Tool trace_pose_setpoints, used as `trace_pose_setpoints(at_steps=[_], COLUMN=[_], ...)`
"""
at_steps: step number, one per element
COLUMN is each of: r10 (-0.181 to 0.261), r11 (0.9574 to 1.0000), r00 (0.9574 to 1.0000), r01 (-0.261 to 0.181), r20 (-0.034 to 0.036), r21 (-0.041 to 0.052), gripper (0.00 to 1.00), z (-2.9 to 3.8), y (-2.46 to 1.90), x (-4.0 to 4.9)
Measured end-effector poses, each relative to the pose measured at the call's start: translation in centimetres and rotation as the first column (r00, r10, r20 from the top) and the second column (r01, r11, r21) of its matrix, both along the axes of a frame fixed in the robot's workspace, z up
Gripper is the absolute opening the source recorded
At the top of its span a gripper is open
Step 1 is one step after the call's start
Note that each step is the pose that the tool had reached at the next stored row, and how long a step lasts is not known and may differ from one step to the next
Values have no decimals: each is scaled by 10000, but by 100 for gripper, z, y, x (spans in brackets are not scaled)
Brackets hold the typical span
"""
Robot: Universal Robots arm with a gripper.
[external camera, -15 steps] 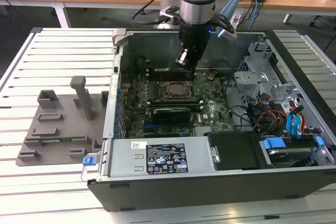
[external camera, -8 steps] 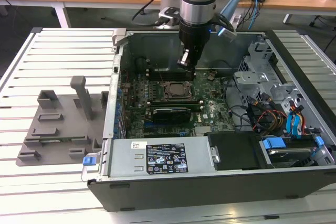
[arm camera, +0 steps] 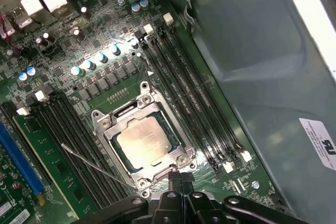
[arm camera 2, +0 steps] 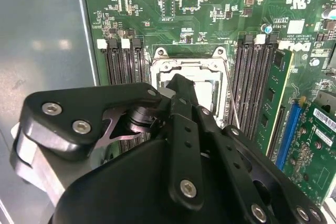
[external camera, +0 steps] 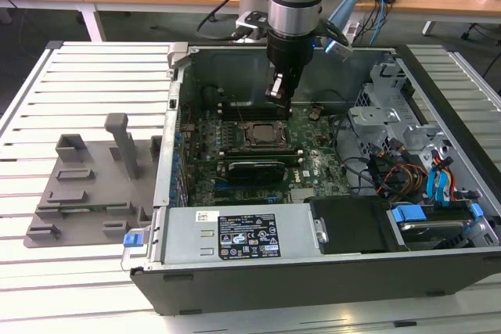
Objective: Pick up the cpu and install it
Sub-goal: 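Install the first cpu locking lever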
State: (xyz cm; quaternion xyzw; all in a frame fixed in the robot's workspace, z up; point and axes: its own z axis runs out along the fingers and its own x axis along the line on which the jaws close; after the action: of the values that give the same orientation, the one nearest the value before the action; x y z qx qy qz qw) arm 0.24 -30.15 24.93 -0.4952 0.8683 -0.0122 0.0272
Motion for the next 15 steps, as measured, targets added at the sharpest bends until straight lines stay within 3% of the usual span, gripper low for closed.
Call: trace_pose_setpoints(at_steps=[2,4,6,8,12,15], r10=[-75,-865,-1518,-2125,-2644,-3356], r11=[10000,9962,9884,9772,9644,9420], r00=[10000,9962,9884,9772,9644,9420], r01=[75,865,1518,2125,2644,3356], r20=[0,1,3,5,6,6], r21=[0,-12,-31,-45,-48,-49], gripper=[11,11,11,11,11,11], z=[0,0,0,0,0,0], y=[0,0,0,0,0,0], x=[0,0,0,0,0,0])
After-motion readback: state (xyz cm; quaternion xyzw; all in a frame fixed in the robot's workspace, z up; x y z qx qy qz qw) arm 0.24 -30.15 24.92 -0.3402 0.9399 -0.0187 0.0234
